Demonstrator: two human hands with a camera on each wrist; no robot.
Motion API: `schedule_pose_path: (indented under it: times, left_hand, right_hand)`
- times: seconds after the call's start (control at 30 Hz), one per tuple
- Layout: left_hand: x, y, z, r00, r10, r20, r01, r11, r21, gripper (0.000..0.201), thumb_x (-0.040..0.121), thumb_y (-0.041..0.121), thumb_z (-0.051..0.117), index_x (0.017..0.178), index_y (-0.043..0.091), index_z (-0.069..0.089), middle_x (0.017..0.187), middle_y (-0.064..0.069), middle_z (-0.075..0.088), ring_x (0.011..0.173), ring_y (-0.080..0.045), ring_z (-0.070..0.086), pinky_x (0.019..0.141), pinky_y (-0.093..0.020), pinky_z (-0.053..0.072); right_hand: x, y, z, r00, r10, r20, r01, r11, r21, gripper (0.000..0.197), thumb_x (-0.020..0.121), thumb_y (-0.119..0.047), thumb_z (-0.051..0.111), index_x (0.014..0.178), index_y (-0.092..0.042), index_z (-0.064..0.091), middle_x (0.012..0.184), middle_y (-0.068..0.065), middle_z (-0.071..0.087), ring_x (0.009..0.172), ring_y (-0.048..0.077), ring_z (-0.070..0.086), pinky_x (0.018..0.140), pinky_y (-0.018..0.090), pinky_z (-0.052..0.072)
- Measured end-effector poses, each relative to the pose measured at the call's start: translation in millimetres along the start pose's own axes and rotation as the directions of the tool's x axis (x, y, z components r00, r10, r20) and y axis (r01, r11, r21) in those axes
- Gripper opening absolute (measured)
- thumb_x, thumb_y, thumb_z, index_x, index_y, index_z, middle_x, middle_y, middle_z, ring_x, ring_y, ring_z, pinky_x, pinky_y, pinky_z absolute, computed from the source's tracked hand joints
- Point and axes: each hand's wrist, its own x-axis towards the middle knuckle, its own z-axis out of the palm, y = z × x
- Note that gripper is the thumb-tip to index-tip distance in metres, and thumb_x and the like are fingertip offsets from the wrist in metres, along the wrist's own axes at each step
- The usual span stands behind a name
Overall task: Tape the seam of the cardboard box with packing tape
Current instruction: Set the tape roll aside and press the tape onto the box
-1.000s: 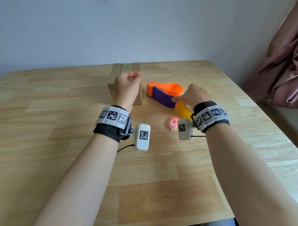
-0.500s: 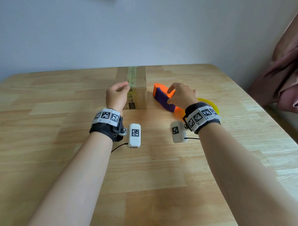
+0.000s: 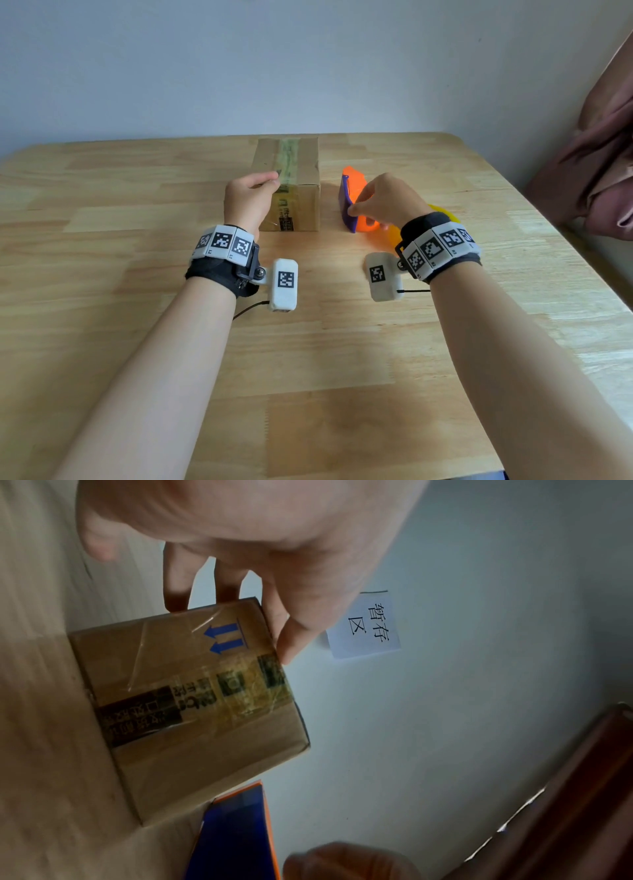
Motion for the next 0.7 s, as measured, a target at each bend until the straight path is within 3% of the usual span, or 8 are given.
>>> schedule_pose_path:
  times: [0.1, 0.13, 0.2, 0.3, 0.4, 0.5, 0.6, 0.7]
  left_hand:
    - [-8, 1, -2, 1.000, 0.001, -0.007, -0.001, 1.000, 0.007, 0.025, 0.096, 0.016, 0.066, 0.118, 0.019, 0.077, 0.121, 0.001, 0.074, 0.109, -0.008, 0.063, 0.076, -0.007, 0.041]
    - [-11, 2, -3, 1.000, 0.003, -0.005, -0.002, 1.000, 0.009, 0.024, 0.096, 0.016, 0.067, 0.118, 0.019, 0.077, 0.120, -0.001, 0.075, 0.112, -0.010, 0.064, 0.082, -0.010, 0.042]
    - [-17, 3, -4, 1.000, 0.003, 0.006, -0.004, 1.000, 0.020, 0.025, 0.095, 0.016, 0.067, 0.118, 0.018, 0.077, 0.119, -0.002, 0.075, 0.113, -0.012, 0.064, 0.090, -0.017, 0.044]
    - [-24, 6, -7, 1.000, 0.000, 0.014, 0.000, 0.999, 0.032, 0.024, 0.094, 0.016, 0.069, 0.116, 0.018, 0.078, 0.116, 0.003, 0.074, 0.106, -0.010, 0.065, 0.096, -0.022, 0.049]
    - [-30, 8, -11, 1.000, -0.006, 0.025, 0.005, 0.999, 0.052, 0.024, 0.094, 0.016, 0.069, 0.116, 0.016, 0.078, 0.097, 0.011, 0.072, 0.088, -0.004, 0.064, 0.089, -0.020, 0.051]
    - [-35, 8, -14, 0.999, -0.012, 0.043, 0.009, 0.998, 0.061, 0.023, 0.094, 0.015, 0.069, 0.116, 0.016, 0.078, 0.089, 0.015, 0.069, 0.084, -0.001, 0.062, 0.091, -0.023, 0.050]
    - [-39, 10, -16, 0.998, -0.022, 0.056, 0.018, 0.998, 0.068, 0.023, 0.093, 0.014, 0.070, 0.114, 0.016, 0.078, 0.101, 0.007, 0.073, 0.095, -0.009, 0.063, 0.095, -0.024, 0.050]
    - [-43, 11, -18, 0.998, -0.025, 0.059, 0.021, 0.997, 0.069, 0.023, 0.093, 0.013, 0.070, 0.114, 0.016, 0.079, 0.105, 0.006, 0.072, 0.105, -0.011, 0.063, 0.096, -0.023, 0.049]
  right_hand:
    - [-17, 6, -6, 0.980, 0.057, 0.190, -0.041, 0.995, -0.087, 0.016, 0.085, -0.026, 0.077, 0.091, -0.011, 0.078, 0.064, 0.001, 0.076, 0.042, 0.014, 0.063, 0.040, 0.017, 0.045]
    - [-21, 7, -6, 0.969, 0.071, 0.237, -0.052, 0.995, -0.087, 0.017, 0.086, -0.024, 0.078, 0.093, -0.009, 0.077, 0.064, 0.003, 0.076, 0.043, 0.015, 0.065, 0.045, 0.021, 0.052]
    - [-27, 9, -2, 0.949, 0.082, 0.303, -0.057, 0.994, -0.091, 0.021, 0.085, -0.021, 0.081, 0.097, -0.004, 0.076, 0.067, 0.008, 0.078, 0.048, 0.017, 0.069, 0.068, 0.037, 0.065]
    - [-33, 13, 7, 0.936, 0.070, 0.345, -0.020, 0.989, -0.146, 0.018, 0.081, -0.016, 0.084, 0.093, -0.004, 0.080, 0.074, 0.008, 0.080, 0.059, 0.017, 0.074, 0.081, 0.042, 0.065]
    - [-34, 15, 16, 0.941, 0.062, 0.332, 0.005, 0.980, -0.197, 0.016, 0.074, -0.005, 0.081, 0.089, -0.004, 0.082, 0.076, 0.008, 0.080, 0.066, 0.019, 0.077, 0.076, 0.037, 0.066]
    - [-27, 16, 28, 0.939, 0.059, 0.340, 0.021, 0.973, -0.228, 0.023, 0.071, -0.001, 0.076, 0.094, -0.004, 0.076, 0.071, 0.005, 0.079, 0.065, 0.017, 0.078, 0.075, 0.039, 0.066]
    - [-17, 17, 38, 0.944, 0.040, 0.328, 0.062, 0.954, -0.294, 0.020, 0.075, -0.006, 0.076, 0.095, -0.005, 0.074, 0.066, -0.002, 0.077, 0.061, 0.011, 0.076, 0.075, 0.035, 0.065]
    - [-19, 12, 40, 0.967, -0.001, 0.254, 0.083, 0.946, -0.312, 0.013, 0.078, -0.010, 0.076, 0.090, -0.005, 0.077, 0.062, -0.002, 0.071, 0.061, 0.011, 0.069, 0.058, 0.024, 0.052]
